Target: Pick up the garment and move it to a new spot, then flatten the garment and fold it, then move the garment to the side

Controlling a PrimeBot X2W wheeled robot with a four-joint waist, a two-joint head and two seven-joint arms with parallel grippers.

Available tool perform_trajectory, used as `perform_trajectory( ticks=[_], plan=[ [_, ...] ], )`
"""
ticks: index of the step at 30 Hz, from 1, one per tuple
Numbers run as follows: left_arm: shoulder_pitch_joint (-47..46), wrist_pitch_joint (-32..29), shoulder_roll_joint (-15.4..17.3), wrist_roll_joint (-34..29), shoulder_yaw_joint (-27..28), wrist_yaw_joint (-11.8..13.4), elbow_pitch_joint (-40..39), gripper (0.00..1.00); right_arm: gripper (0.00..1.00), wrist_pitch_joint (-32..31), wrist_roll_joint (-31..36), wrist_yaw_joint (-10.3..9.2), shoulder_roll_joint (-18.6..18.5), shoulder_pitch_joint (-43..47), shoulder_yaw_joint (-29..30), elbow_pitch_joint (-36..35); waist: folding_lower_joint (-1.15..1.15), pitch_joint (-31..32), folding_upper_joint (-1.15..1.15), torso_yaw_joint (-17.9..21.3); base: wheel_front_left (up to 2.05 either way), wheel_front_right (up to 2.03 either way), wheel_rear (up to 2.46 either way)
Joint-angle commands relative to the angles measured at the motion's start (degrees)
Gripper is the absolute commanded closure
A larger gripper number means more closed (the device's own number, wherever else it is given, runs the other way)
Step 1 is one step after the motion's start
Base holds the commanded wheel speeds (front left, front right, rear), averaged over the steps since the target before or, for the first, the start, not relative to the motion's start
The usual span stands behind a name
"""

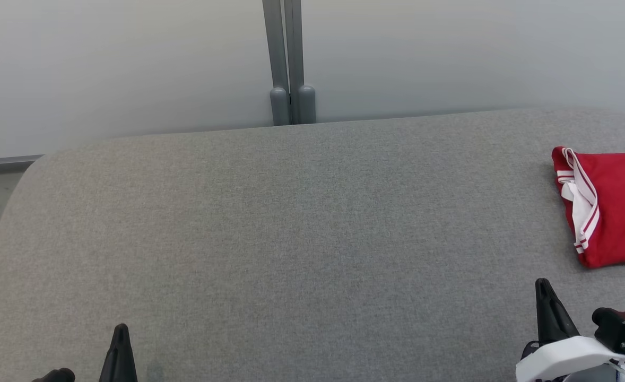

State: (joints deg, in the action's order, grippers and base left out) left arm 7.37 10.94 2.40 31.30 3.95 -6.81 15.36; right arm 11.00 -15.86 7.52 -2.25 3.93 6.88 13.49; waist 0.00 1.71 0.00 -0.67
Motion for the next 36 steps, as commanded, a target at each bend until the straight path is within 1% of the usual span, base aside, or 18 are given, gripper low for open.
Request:
perform_trajectory(
  ticks=[1,18,36],
  plan=[
    [-2.18,-0.52,0.25,2.40,0.39,-0.14,-0.94,1.00,1.00,-0.55,-3.01,-0.01,-0.33,-1.79,-0.05,-0.99,0.00,-0.03,0.00,0.01,0.00,0.00,0.00],
    [-4.92,-4.39,0.34,15.95,0.86,-0.29,-1.17,1.00,1.00,-4.33,-20.01,-0.01,-0.44,-3.73,-0.27,-0.86,0.00,-0.31,0.00,0.11,0.00,0.00,0.00],
    [-7.35,-7.85,0.43,27.86,1.33,-0.41,-1.28,1.00,1.00,-7.83,-34.82,-0.01,-0.55,-5.50,-0.29,-0.52,0.00,-0.61,0.00,0.22,0.00,0.00,0.00]
  ],
)
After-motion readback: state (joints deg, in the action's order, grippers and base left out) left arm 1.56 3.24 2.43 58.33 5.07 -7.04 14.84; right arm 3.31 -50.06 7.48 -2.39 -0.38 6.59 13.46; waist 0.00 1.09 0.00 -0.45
